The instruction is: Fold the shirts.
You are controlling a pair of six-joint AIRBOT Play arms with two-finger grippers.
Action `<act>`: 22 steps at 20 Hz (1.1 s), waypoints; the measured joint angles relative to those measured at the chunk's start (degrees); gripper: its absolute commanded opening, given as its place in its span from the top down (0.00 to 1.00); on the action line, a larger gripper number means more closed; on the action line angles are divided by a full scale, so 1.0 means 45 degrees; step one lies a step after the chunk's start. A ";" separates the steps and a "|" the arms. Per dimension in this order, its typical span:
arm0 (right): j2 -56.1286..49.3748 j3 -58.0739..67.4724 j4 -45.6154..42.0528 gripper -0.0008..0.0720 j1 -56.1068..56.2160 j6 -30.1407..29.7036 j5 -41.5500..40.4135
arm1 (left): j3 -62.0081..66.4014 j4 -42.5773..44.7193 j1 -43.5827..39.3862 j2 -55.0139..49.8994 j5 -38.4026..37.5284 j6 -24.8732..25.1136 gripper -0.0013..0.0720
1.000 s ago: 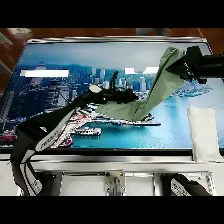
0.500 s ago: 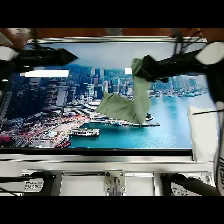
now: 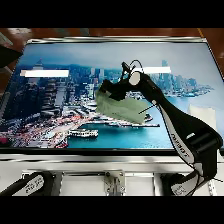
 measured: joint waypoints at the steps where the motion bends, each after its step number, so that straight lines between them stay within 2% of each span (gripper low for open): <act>1: -0.0058 0.0000 0.0015 0.04 -0.0019 -0.0019 0.0049 | -0.0019 0.0034 0.0015 0.0141 -0.0141 -0.0005 0.93; 5: 0.0583 0.0005 -0.1365 0.04 -0.1030 -0.0617 0.2191 | -0.0442 0.0087 0.0034 0.0432 -0.0461 -0.0019 0.93; 9: 0.1598 -0.0442 -0.5513 0.04 -0.2851 -0.0578 0.5945 | -0.1423 0.0102 0.0034 0.0525 -0.0593 -0.0019 0.93; 11: 0.1909 -0.1243 -0.6139 0.04 -0.3638 -0.0476 0.6669 | -0.1904 0.0102 0.0034 0.0529 -0.0617 -0.0019 0.93; 13: 0.2040 -0.2395 -0.5343 0.04 -0.4124 -0.0879 0.6295 | -0.2288 0.0097 0.0034 0.0544 -0.0617 -0.0019 0.93; 16: 0.2074 -0.3959 -0.3997 0.04 -0.4337 -0.1253 0.4663 | -0.2676 0.0102 0.0034 0.0539 -0.0602 -0.0136 0.93; 20: 0.1467 -0.4925 -0.2584 0.04 -0.4444 -0.1676 0.3157 | -0.2866 0.0083 0.0034 0.0544 -0.0413 -0.0418 0.93; 21: 0.1292 -0.5037 -0.2249 0.07 -0.4444 -0.1763 0.2837 | -0.2890 0.0049 0.0034 0.0544 -0.0335 -0.0466 0.93; 22: 0.1146 -0.5105 -0.1953 0.51 -0.4459 -0.1817 0.2633 | -0.2900 0.0005 0.0034 0.0539 -0.0267 -0.0529 0.93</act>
